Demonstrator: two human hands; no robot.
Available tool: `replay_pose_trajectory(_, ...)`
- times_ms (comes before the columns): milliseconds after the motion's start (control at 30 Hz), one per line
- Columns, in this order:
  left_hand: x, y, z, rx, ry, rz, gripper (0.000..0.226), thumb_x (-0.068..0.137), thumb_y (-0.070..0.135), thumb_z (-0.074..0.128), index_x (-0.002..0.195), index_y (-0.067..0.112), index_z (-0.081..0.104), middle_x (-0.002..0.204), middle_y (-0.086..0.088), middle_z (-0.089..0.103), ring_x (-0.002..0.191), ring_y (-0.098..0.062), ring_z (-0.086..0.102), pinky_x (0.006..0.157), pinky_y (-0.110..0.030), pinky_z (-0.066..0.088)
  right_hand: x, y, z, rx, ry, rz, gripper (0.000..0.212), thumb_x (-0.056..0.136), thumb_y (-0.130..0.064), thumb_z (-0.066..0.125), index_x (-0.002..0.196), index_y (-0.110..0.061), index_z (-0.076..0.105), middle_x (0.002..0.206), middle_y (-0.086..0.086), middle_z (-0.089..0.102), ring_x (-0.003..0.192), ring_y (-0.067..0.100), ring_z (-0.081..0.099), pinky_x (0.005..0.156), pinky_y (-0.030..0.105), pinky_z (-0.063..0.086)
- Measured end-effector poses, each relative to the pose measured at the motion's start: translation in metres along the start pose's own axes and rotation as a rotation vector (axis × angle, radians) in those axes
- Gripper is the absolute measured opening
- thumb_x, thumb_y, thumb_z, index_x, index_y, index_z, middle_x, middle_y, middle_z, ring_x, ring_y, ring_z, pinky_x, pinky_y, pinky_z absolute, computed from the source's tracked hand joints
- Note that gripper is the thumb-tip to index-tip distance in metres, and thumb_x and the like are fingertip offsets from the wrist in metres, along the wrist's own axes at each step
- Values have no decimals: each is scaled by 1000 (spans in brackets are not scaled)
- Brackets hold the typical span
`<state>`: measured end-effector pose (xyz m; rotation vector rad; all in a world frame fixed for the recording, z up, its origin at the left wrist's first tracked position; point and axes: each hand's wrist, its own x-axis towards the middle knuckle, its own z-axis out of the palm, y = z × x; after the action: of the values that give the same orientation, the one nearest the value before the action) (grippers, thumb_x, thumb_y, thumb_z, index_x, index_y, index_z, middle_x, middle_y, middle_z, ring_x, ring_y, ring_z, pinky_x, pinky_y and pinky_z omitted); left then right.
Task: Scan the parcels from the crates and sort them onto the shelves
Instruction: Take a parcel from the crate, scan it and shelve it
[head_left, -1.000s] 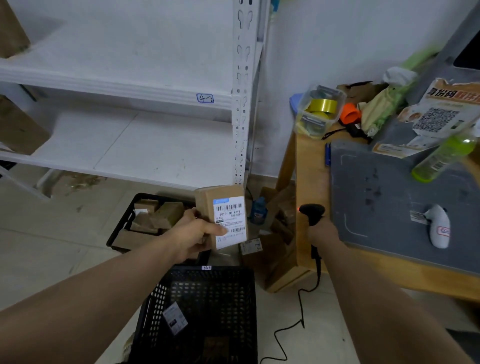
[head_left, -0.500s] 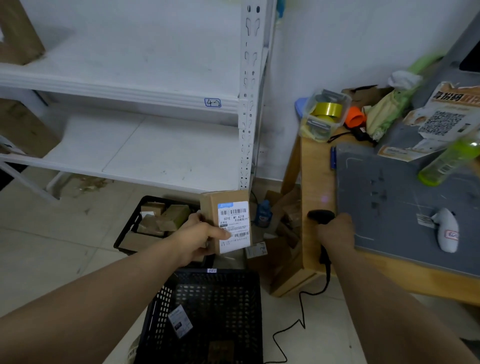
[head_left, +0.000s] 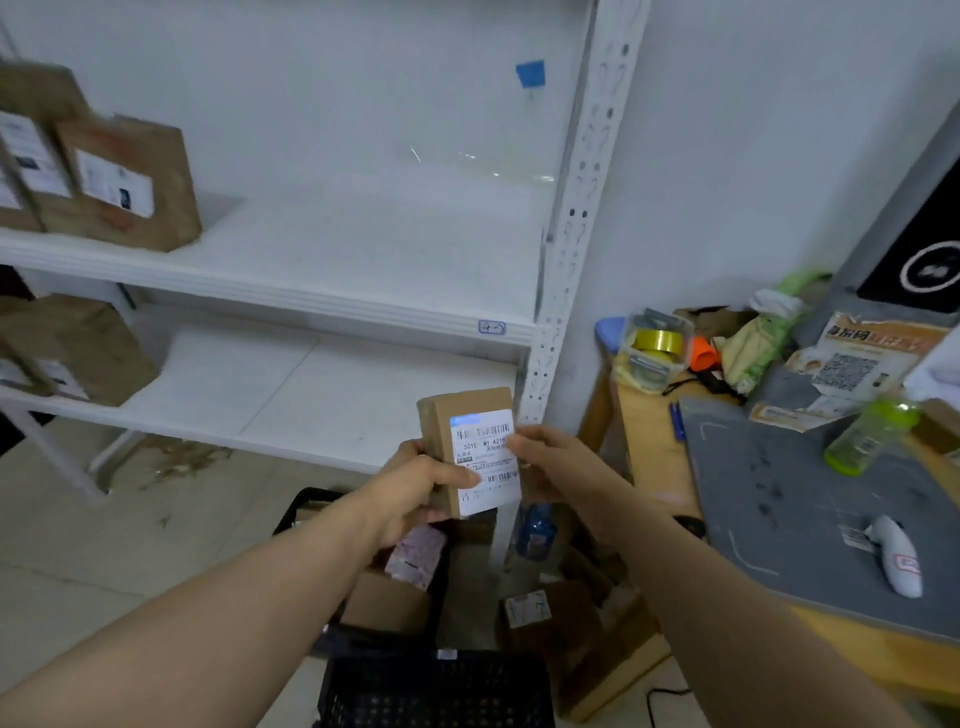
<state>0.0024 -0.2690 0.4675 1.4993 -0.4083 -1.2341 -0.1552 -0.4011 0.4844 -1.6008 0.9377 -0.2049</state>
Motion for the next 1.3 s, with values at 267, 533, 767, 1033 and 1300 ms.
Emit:
replay_pose_trajectory(267, -55, 90, -182, 37, 24, 207, 60, 76, -1, 79, 128, 18, 57, 109, 1, 77, 105, -21, 72, 85, -44, 61, 13, -140, 158, 10, -52, -180, 24, 98, -38, 63, 121, -30, 60, 107, -7, 77, 104, 16, 71, 96, 43, 56)
replay_pose_trajectory(533, -130, 148, -386, 129, 20, 326, 52, 82, 0, 75, 127, 21, 58, 111, 3, 77, 106, -21, 73, 87, -42, 58, 27, -253, 329, -1, -149, -298, 53, 86, -34, 78, 131, -30, 50, 109, -6, 76, 105, 19, 72, 97, 44, 54)
replay_pose_trajectory(767, -166, 151, -491, 43, 35, 326, 76, 77, 1, 80, 139, 23, 42, 116, -4, 75, 110, -26, 72, 93, -48, 56, 28, -304, 419, -91, -309, -285, 72, 85, -31, 80, 142, -30, 37, 108, -5, 77, 100, 18, 67, 72, 29, 50)
replay_pose_trajectory(1033, -159, 154, -526, -37, 104, 331, 56, 84, -3, 74, 129, 14, 47, 110, -5, 77, 103, -25, 74, 78, -41, 59, 55, -328, 457, -110, -321, -253, 78, 81, -25, 84, 143, -28, 36, 111, -4, 76, 113, 21, 68, 94, 39, 54)
replay_pose_trajectory(1300, -107, 194, -527, 97, 178, 325, 45, 88, -4, 66, 125, 21, 59, 104, 5, 78, 95, -17, 75, 76, -32, 58, 114, -350, 452, -77, -219, -240, 76, 79, -14, 84, 138, -30, 39, 104, -8, 77, 105, 14, 71, 94, 42, 57)
